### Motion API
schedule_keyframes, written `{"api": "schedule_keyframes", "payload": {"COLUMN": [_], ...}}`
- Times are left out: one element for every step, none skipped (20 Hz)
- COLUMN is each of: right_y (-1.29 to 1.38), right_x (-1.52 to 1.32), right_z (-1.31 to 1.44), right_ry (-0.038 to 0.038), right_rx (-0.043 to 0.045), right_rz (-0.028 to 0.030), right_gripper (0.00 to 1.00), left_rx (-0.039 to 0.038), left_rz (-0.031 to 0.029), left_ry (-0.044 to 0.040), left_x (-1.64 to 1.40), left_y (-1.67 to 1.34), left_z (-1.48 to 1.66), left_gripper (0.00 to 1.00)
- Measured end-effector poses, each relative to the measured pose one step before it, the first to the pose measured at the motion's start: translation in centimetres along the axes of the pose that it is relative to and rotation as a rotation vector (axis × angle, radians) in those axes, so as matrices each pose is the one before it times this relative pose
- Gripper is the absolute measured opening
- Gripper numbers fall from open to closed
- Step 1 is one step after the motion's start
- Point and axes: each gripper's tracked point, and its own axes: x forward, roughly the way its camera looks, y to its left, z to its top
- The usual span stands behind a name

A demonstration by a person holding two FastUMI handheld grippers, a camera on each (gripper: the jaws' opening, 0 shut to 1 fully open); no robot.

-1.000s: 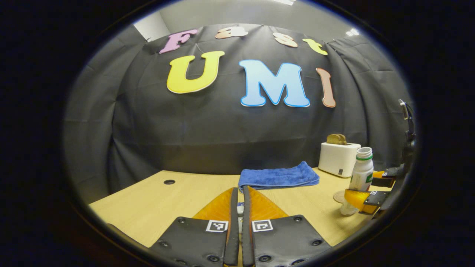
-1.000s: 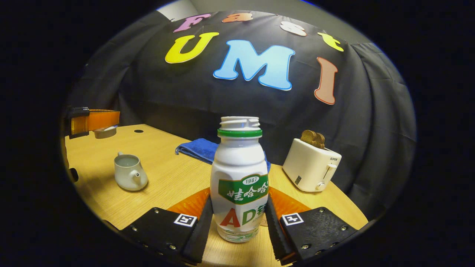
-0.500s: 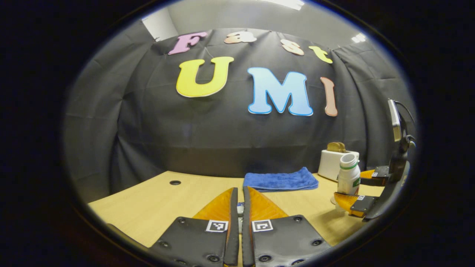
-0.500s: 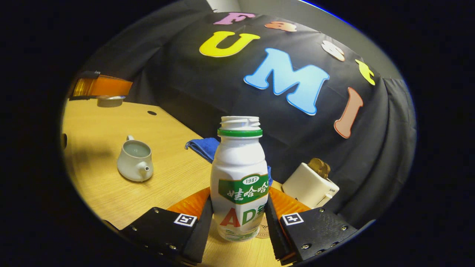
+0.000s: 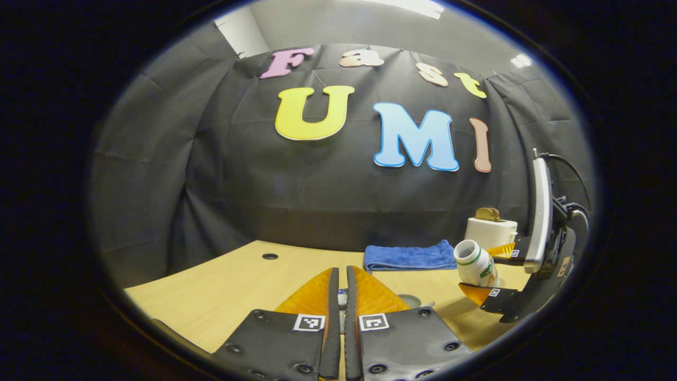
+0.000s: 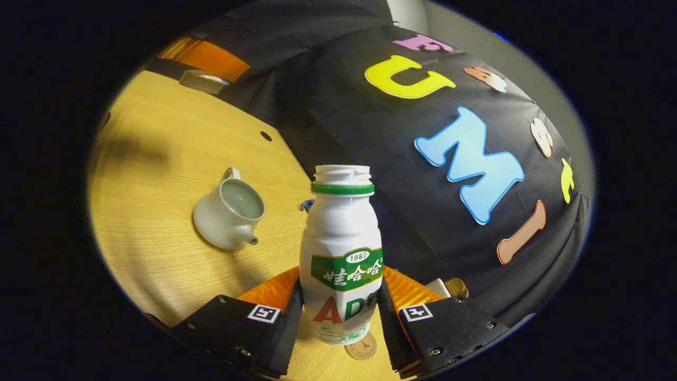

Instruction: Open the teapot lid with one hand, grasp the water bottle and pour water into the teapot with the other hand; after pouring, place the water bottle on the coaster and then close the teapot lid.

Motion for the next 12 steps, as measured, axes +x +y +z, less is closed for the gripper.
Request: {"api": "schedule_keyframes", "payload": {"right_y": [0.347,0.254,0.275,0.333,0.244,0.089,0.066,-0.007,-0.079,-0.100,0.075,0.057], "right_x": [0.386,0.256,0.361,0.280,0.260,0.151,0.280,0.037,0.039,0.041,0.199,0.111], "right_z": [-0.023,-0.036,-0.068,0.015,0.012,-0.088,-0.082,-0.047,-0.022,0.003,-0.122,-0.103], "right_ry": [0.00740,0.00731,0.00975,0.00768,0.00629,0.00681,0.00667,0.00568,0.00533,0.00498,0.00303,0.00499], "right_rx": [-0.02352,-0.02067,-0.01804,-0.01858,-0.01828,-0.01726,-0.01750,-0.01895,-0.02380,-0.02476,-0.02364,-0.02010], "right_rz": [0.00712,0.00589,0.00625,0.00647,0.00639,0.00480,0.00514,0.00225,0.00049,-0.00209,-0.00022,0.00095], "right_gripper": [0.69,0.69,0.69,0.69,0.69,0.69,0.69,0.69,0.69,0.69,0.69,0.69], "left_rx": [-0.00105,0.00150,0.00407,0.00481,0.00523,0.00368,0.00117,-0.00023,-0.00184,-0.00236,-0.00189,-0.00115], "left_rz": [0.00325,0.00589,0.00535,0.00655,0.00512,0.00447,0.00303,0.00259,0.00114,-0.00013,-0.00058,0.00056], "left_ry": [-0.00196,-0.00186,-0.00325,-0.00423,-0.00452,-0.00348,-0.00083,0.00109,0.00188,0.00281,0.00202,0.00195], "left_x": [-0.279,-0.179,-0.188,-0.159,-0.207,-0.187,-0.166,-0.078,-0.077,0.022,-0.085,0.004], "left_y": [0.323,0.314,0.336,0.300,0.340,0.250,0.245,0.163,0.163,-0.010,0.107,-0.090], "left_z": [0.087,-0.020,0.230,0.158,0.224,-0.008,0.059,-0.101,-0.056,-0.160,-0.092,-0.058], "left_gripper": [0.14,0.13,0.13,0.14,0.10,0.10,0.13,0.14,0.10,0.14,0.14,0.14]}}
